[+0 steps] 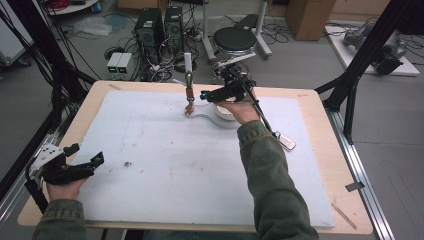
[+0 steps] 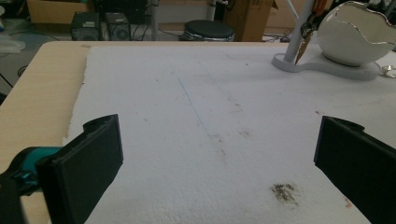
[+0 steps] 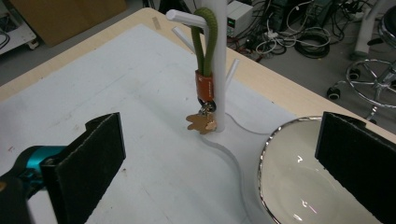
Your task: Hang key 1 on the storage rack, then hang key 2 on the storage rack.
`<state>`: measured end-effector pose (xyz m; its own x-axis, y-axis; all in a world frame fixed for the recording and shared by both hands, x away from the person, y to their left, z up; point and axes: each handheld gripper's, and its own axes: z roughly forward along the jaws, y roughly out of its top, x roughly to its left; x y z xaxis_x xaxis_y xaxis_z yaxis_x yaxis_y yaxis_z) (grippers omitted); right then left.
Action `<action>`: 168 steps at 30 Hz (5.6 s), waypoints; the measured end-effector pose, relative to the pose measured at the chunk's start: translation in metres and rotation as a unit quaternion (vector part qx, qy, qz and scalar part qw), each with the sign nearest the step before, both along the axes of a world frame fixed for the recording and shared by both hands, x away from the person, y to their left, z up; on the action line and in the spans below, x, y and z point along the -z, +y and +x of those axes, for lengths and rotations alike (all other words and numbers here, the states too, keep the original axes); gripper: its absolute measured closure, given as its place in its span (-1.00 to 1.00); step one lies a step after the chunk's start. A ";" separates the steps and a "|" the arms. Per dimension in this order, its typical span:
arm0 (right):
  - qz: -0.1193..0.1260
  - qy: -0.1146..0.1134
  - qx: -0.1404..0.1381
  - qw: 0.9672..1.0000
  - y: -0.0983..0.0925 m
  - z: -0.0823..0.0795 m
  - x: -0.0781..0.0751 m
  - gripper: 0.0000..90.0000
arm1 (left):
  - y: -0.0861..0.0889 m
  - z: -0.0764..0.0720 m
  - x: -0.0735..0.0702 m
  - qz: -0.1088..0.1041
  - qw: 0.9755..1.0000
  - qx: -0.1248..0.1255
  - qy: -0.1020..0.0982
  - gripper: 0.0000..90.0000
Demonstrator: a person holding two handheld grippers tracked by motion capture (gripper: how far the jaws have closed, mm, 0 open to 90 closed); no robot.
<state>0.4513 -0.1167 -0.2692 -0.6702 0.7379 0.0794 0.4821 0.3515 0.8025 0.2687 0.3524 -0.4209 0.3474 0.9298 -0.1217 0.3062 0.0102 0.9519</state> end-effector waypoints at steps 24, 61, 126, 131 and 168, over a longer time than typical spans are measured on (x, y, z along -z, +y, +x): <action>0.004 0.006 0.052 0.999 -0.082 -0.019 0.025 -0.99 | -0.002 0.001 0.000 0.005 1.000 0.001 0.003 -0.96; -0.061 0.026 0.058 0.996 -0.139 0.005 0.092 -0.99 | -0.002 0.001 0.001 0.009 1.000 0.002 0.007 -0.96; -0.139 0.073 0.010 0.988 -0.130 0.026 0.136 0.90 | -0.003 0.001 0.002 0.014 1.000 0.005 0.012 -0.96; -0.123 0.067 0.019 0.990 -0.135 0.023 0.126 0.93 | -0.003 0.001 0.002 0.014 1.000 0.006 0.011 -0.96; -0.015 0.020 0.026 0.999 -0.152 -0.013 0.053 0.96 | -0.004 0.001 0.001 0.007 1.000 0.007 0.007 -0.96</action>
<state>0.4385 -0.2684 -0.3222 -0.6284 0.7734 0.0830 0.5309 0.3485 0.7724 0.2699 0.3487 -0.4222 0.3595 0.9261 -0.1145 0.3198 -0.0070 0.9474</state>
